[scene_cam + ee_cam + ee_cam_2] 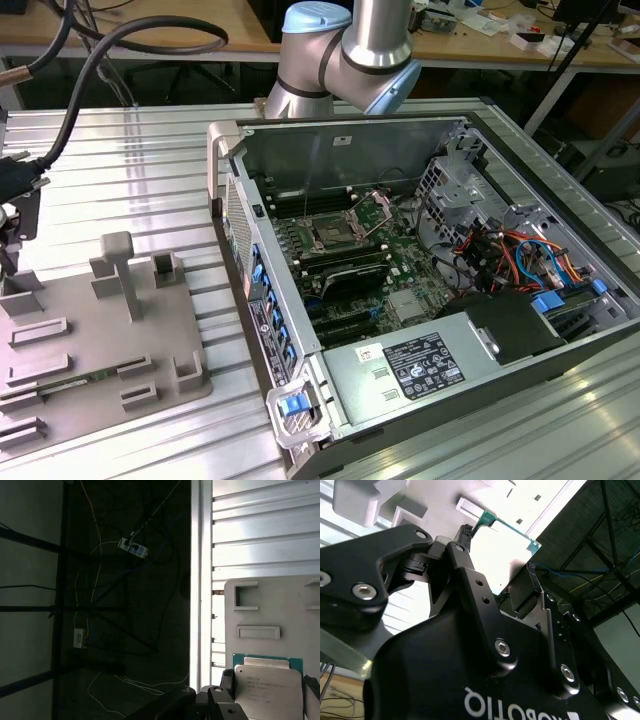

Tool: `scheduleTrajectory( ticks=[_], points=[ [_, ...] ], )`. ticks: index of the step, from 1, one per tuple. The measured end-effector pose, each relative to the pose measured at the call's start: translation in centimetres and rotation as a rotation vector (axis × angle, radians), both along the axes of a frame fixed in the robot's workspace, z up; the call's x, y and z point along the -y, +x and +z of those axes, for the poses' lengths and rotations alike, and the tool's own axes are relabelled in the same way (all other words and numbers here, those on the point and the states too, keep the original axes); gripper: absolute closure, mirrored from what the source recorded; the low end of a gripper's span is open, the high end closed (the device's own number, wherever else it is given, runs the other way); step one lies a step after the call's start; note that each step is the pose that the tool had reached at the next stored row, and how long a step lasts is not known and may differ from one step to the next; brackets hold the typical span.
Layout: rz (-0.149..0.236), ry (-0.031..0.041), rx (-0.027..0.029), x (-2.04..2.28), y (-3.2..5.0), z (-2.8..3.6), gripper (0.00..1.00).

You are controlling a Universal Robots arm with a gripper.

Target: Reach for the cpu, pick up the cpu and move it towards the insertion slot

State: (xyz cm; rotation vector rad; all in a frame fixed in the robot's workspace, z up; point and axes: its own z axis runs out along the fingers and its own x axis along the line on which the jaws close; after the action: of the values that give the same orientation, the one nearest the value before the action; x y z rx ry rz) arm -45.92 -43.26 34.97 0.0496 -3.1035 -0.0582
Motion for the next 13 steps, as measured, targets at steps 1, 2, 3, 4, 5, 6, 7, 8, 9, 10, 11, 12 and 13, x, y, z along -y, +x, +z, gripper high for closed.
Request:
scheduleTrajectory(
  ticks=[1, 2, 3, 4, 5, 6, 7, 8, 9, 10, 11, 12, 13],
  points=[
    [0.0, 0.0001, 0.0001, 0.0, 0.0, 0.13, 0.45],
    [0.0, 0.0001, 0.0001, 0.0, 0.0, 0.23, 0.45],
    [0.0, 0.0001, 0.0001, 0.0, 0.0, 0.31, 0.45],
    [0.0, 0.0001, 0.0002, 0.0, 0.0, 0.39, 0.45],
    [0.0, 0.0001, 0.0001, 0.0, 0.0, 0.44, 0.45],
    [0.0, 0.0001, 0.0, 0.0, 0.0, 0.49, 0.45],
    [0.0, 0.0001, 0.0, 0.0, 0.0, 0.56, 0.45],
    [0.0, 0.0001, 0.0, 0.0, 0.0, 0.67, 0.45],
    [0.0, 0.0, 0.0001, 0.0, 0.0, 0.72, 0.45],
    [0.0, 0.0, 0.0001, 0.0, 0.0, 0.8, 0.45],
    [0.0, 0.0001, 0.0001, 0.0, 0.0, 0.92, 0.45],
    [0.0, 0.0002, 0.0002, 0.0, 0.0, 0.98, 0.45],
    [0.0, 0.0, -0.0001, 0.0, 0.0, 1.13, 0.45]
  ],
)
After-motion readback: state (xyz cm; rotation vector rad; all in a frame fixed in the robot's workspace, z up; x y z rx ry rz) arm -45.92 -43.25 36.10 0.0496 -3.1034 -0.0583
